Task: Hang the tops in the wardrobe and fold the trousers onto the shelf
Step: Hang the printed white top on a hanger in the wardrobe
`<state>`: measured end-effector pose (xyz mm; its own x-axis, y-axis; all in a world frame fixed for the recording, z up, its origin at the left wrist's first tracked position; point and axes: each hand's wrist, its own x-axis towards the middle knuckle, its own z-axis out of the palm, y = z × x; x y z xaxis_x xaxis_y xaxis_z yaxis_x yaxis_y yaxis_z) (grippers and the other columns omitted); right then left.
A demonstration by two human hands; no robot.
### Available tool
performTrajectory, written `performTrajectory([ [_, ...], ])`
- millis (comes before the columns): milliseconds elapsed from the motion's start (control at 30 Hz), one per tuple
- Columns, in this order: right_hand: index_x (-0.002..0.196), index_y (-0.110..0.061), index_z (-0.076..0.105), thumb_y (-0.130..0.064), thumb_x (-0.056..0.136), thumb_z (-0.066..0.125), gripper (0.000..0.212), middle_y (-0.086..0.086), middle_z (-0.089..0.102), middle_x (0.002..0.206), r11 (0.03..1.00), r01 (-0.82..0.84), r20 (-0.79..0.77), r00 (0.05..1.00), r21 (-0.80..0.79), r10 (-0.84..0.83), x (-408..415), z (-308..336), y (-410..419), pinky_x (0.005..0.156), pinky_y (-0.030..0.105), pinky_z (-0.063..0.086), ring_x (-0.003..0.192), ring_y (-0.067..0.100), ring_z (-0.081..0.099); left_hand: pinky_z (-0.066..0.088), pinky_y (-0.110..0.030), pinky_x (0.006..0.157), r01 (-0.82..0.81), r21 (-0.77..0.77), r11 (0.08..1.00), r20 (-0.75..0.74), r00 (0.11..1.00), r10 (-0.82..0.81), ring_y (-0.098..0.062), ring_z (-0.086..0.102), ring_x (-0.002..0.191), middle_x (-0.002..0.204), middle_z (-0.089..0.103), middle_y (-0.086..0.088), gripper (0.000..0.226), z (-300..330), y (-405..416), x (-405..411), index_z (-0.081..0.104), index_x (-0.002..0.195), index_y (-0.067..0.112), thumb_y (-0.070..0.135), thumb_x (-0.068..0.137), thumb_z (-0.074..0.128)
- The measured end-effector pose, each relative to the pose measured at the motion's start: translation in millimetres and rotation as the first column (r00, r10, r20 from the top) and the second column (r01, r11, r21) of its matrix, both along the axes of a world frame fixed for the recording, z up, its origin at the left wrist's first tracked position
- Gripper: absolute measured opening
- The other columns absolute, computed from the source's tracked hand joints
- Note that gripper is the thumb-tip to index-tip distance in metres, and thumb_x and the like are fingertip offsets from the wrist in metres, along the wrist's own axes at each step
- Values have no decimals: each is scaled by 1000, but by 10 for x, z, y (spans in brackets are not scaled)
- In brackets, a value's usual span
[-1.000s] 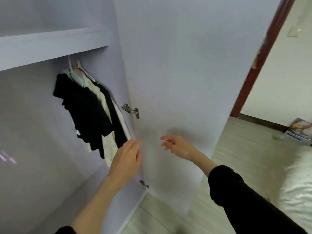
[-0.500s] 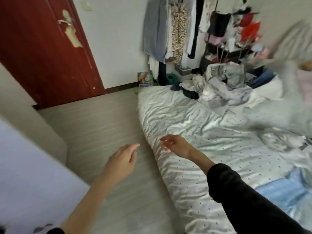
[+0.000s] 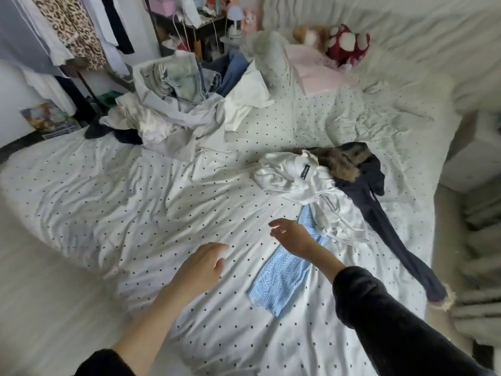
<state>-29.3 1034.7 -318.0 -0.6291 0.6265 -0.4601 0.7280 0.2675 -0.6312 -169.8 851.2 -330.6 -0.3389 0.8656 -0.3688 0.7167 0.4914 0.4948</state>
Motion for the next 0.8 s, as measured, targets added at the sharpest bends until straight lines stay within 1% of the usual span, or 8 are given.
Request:
performTrajectory([
  [67, 125, -13, 57, -16, 95, 47, 32, 10, 66, 117, 999, 30, 71, 997, 38, -33, 72, -163, 402, 92, 26, 38, 113, 27, 57, 23, -28, 114, 54, -39, 998, -9, 998, -54, -11, 18, 143, 155, 23, 3, 46, -179, 395, 23, 27, 147, 19, 19, 102, 33],
  [167, 127, -11, 55, -16, 96, 46, 33, 6, 58, 130, 992, 36, 114, 992, 122, -50, 39, -448, 967, 101, 26, 30, 120, 23, 53, 13, -32, 117, 90, -110, 990, -74, 992, -98, -17, 5, 146, 159, 7, -2, 52, -443, 905, -33, 16, 151, 21, 18, 102, 33],
  [333, 144, -8, 31, -21, 95, 51, 54, 15, 39, 144, 954, 119, 78, 986, 276, -146, -211, -869, 1673, 109, 40, 29, 132, 31, 37, 1, -48, 117, 105, -255, 961, -142, 979, -145, -24, -16, 145, 157, -20, -3, 62, -954, 1535, -199, -7, 151, 28, 29, 102, 31],
  [433, 146, -6, 24, -28, 95, 52, 63, 12, 30, 150, 948, 110, 92, 985, 299, -143, -373, -1121, 1974, 111, 42, 25, 136, 32, 29, 3, -57, 113, 132, -365, 922, -100, 979, -180, -27, -21, 143, 154, -30, -3, 66, -1282, 1668, -254, -12, 149, 30, 36, 101, 33],
  [500, 144, -6, 30, -34, 95, 50, 59, 12, 35, 147, 962, 86, 155, 979, 259, -130, -427, -1280, 2059, 108, 44, 30, 134, 31, 32, 8, -60, 113, 151, -418, 896, -75, 977, -200, -27, -21, 143, 151, -34, -3, 69, -1445, 1646, -255, -15, 149, 30, 36, 100, 33],
  [567, 136, -7, 42, -37, 96, 48, 51, 11, 45, 138, 960, 127, 178, 968, 250, -175, -450, -1353, 2067, 103, 46, 35, 129, 30, 36, 8, -60, 113, 166, -436, 885, -70, 974, -217, -26, -23, 142, 146, -39, -2, 72, -1549, 1608, -258, -18, 147, 28, 35, 99, 35],
  [667, 126, -6, 52, -35, 96, 50, 42, 10, 52, 129, 938, 208, 112, 963, 279, -247, -426, -1355, 1923, 99, 47, 36, 124, 29, 39, 3, -59, 113, 163, -424, 891, -35, 980, -196, -24, -25, 142, 148, -38, 0, 71, -1534, 1617, -272, -19, 148, 30, 31, 100, 34],
  [800, 119, -7, 60, -32, 93, 55, 36, 8, 58, 123, 936, 206, 9, 976, 287, -218, -344, -1233, 1573, 96, 42, 35, 118, 29, 43, 4, -51, 117, 127, -356, 926, -43, 987, -152, -28, -19, 143, 154, -28, -6, 73, -1394, 1636, -218, -13, 150, 27, 30, 99, 40],
])
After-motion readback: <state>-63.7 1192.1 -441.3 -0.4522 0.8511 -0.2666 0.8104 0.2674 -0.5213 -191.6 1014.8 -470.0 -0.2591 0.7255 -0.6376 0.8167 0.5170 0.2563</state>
